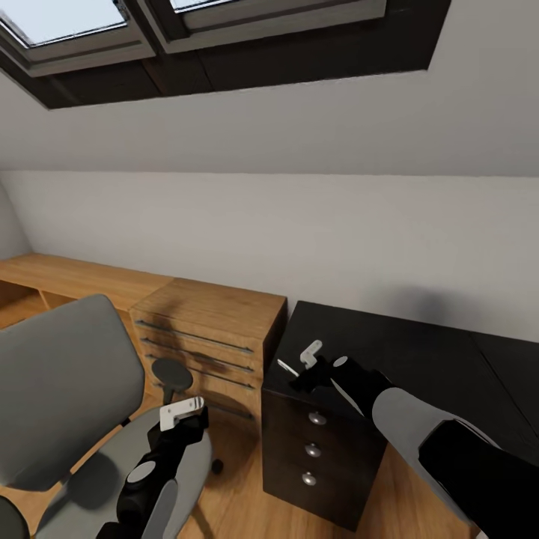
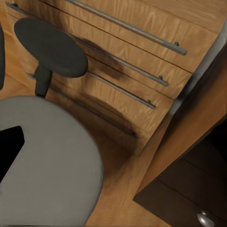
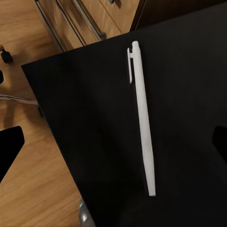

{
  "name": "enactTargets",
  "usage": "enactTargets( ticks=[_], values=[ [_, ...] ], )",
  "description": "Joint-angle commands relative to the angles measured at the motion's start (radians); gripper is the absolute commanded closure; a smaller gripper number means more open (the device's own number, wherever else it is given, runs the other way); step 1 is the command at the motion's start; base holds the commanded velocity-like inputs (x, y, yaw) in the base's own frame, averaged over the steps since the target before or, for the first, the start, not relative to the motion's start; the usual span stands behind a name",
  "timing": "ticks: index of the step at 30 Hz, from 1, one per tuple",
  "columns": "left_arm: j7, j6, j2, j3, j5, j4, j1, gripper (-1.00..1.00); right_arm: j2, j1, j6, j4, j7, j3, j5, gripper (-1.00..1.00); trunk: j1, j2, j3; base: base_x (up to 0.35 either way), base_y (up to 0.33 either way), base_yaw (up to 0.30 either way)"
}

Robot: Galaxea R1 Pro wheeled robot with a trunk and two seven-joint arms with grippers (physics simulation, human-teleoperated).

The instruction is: In the bedroom, organize the workspace by keeping the computer under the desk, ensuring the monitor is on the desk, placing the keyboard on the desk next to the monitor, placing the mouse on the desk next to the keyboard, moving the folder from the swivel chair onto the desk next to the mouse, stacking the notebook on top of the folder with the pen on top of the notebook, and positioning the swivel chair next to the desk.

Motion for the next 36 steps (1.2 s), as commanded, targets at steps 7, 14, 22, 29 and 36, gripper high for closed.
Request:
enactTargets(
  ticks=[7, 14, 22, 29, 36],
  values=[
    [0.009, 0.056, -0.001, 0.030, 0.013, -0.007, -0.001, -1.00, -0.005, -0.001, 0.002, -0.002, 0.004, 0.006, -0.011, -1.00, 0.027, -0.050, -0.023, 0.000, 0.000, 0.000],
    [0.009, 0.137, -0.003, 0.039, 0.024, -0.016, -0.001, -1.00, -0.016, -0.001, -0.058, -0.001, 0.005, 0.008, -0.010, -1.00, 0.054, -0.099, -0.045, 0.000, 0.000, 0.000],
    [0.009, 0.268, -0.002, 0.044, 0.125, -0.028, -0.001, -1.00, -0.023, -0.001, -0.098, 0.002, -0.002, 0.007, -0.010, -1.00, 0.084, -0.155, -0.070, 0.000, 0.000, 0.000],
    [0.009, 0.290, -0.001, 0.043, 0.174, -0.029, -0.001, -1.00, -0.024, -0.001, -0.103, 0.002, -0.003, 0.006, -0.010, -1.00, 0.111, -0.204, -0.092, 0.000, 0.000, 0.000],
    [0.009, 0.292, -0.001, 0.043, 0.181, -0.030, -0.001, -1.00, -0.026, -0.001, -0.104, 0.003, -0.002, 0.005, -0.011, -1.00, 0.138, -0.253, -0.114, 0.000, 0.000, 0.000]
  ],
)
